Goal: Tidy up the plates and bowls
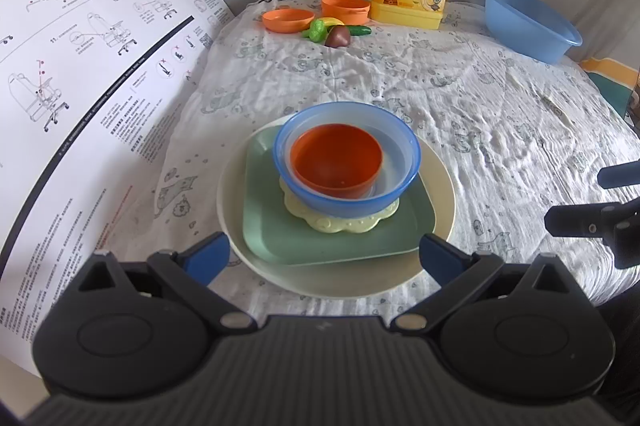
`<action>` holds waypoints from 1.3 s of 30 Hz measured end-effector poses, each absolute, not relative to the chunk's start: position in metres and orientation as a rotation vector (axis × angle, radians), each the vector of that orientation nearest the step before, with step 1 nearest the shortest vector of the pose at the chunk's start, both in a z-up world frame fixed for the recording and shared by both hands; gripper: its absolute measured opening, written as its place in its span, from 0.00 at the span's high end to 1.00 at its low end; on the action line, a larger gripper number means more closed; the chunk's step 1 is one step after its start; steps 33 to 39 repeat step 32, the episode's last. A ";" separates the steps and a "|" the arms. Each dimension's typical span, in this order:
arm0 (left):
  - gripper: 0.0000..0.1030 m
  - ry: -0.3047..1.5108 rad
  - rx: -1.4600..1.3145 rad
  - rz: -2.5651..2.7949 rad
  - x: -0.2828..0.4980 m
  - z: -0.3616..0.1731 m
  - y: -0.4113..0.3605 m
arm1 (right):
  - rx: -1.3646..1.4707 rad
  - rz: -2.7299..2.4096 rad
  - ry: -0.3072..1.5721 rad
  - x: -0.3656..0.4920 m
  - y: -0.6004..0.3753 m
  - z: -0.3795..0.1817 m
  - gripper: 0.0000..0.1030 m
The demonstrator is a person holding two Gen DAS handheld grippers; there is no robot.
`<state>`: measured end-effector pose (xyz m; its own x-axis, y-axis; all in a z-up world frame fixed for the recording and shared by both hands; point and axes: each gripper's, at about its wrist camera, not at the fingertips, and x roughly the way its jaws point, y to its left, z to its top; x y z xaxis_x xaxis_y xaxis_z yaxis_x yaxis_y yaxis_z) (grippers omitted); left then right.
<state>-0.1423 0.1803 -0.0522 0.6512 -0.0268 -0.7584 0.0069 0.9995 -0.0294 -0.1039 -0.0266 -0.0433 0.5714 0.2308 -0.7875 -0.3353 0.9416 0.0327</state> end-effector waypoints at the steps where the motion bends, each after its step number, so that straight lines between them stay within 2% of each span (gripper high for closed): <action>1: 0.00 0.863 -0.025 -0.020 -0.142 -0.052 0.180 | -0.125 0.333 0.904 -0.104 -0.027 -0.043 0.00; 39: 0.00 0.863 0.024 -0.049 -0.146 -0.051 0.182 | -0.135 0.335 0.900 -0.106 -0.025 -0.041 0.00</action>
